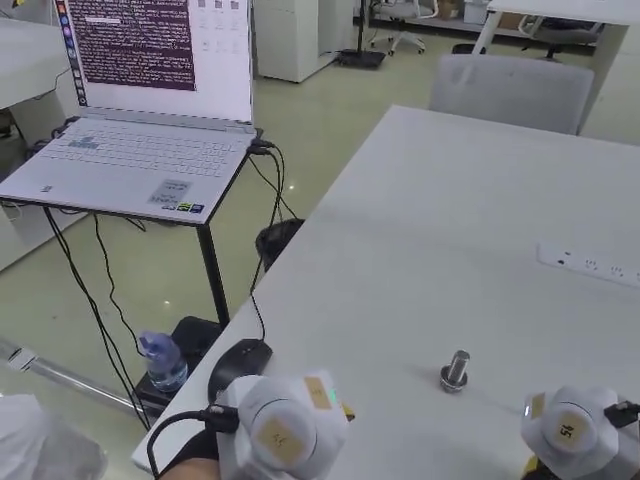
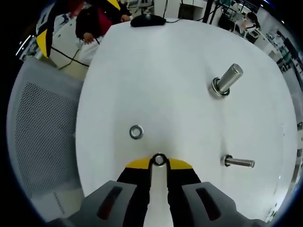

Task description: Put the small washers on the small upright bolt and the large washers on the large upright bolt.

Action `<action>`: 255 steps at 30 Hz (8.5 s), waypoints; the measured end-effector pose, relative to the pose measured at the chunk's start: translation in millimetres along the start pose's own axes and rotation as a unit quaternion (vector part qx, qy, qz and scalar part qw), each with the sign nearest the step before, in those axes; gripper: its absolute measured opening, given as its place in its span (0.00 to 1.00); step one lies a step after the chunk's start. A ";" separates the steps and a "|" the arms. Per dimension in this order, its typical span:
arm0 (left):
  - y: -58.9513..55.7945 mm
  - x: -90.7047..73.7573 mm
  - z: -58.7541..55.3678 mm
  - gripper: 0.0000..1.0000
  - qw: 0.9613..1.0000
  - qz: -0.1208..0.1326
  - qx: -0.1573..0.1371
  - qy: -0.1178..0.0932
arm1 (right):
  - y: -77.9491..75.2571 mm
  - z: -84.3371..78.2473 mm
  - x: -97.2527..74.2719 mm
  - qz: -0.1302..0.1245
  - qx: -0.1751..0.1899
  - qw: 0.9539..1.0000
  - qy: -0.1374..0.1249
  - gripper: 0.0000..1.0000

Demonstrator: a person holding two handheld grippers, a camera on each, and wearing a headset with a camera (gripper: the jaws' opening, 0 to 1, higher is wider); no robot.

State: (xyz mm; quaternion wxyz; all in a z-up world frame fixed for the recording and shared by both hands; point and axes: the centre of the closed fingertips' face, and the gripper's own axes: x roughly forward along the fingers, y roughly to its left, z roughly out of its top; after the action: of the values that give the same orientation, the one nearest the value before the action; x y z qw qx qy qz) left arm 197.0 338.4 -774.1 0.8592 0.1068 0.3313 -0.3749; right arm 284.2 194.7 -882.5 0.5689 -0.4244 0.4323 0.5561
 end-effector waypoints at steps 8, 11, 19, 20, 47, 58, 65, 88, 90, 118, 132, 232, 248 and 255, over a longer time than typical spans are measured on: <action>2.1 2.1 2.0 0.72 1.000 0.003 0.006 0.000 | -5.2 -10.0 -9.2 -0.005 0.016 1.000 0.002 0.13; 2.0 3.1 2.4 0.72 1.000 0.001 0.009 0.002 | -10.3 -16.3 -14.9 -0.008 0.029 1.000 0.002 0.13; 0.7 4.6 4.2 0.72 1.000 -0.002 0.016 0.006 | -25.9 -29.2 -34.2 -0.022 0.052 0.998 0.002 0.13; 0.5 4.7 4.3 0.72 1.000 -0.002 0.016 0.006 | -27.3 -29.3 -35.3 -0.023 0.054 0.998 0.001 0.13; 1.3 6.7 4.8 0.72 1.000 0.002 0.009 0.005 | -82.1 -1.0 -76.6 -0.059 0.074 0.995 -0.019 0.13; 2.5 7.5 4.0 0.72 1.000 0.001 0.005 0.002 | -92.4 3.4 -74.1 -0.063 0.067 0.996 -0.017 0.13; 4.2 8.1 3.5 0.72 1.000 0.001 0.003 0.003 | -93.5 3.8 -69.6 -0.061 0.065 0.996 -0.015 0.13; 4.4 9.8 1.1 0.70 1.000 -0.006 0.005 0.010 | -96.9 1.5 -56.8 -0.049 0.059 0.997 0.000 0.13; 3.6 9.0 3.2 0.69 1.000 -0.007 0.009 0.004 | -96.7 1.6 -54.9 -0.049 0.058 0.997 0.001 0.13; 7.8 4.3 -8.9 0.70 1.000 -0.003 -0.002 0.020 | -102.1 -7.6 -18.0 -0.033 0.056 0.998 0.024 0.13; 12.5 2.2 -10.9 0.69 1.000 0.001 -0.003 0.022 | -102.1 -9.0 -14.2 -0.033 0.055 0.997 0.034 0.13; 7.9 -6.8 -1.4 0.71 1.000 0.010 0.011 0.010 | 32.6 42.5 3.0 0.017 -0.060 0.998 -0.027 0.25; 8.7 -8.4 -1.4 0.71 1.000 0.010 0.011 0.008 | 32.1 37.4 8.9 0.010 -0.062 0.998 -0.021 0.21; 8.6 -8.7 -1.0 0.70 1.000 0.009 0.010 0.006 | 33.1 37.1 9.0 0.007 -0.067 0.998 -0.013 0.15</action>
State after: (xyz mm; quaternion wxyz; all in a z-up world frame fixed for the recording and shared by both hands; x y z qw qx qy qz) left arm 198.2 349.8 -769.7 0.8592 0.1207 0.3321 -0.3701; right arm 252.0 233.6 -881.3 0.5409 -0.4516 0.3898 0.5929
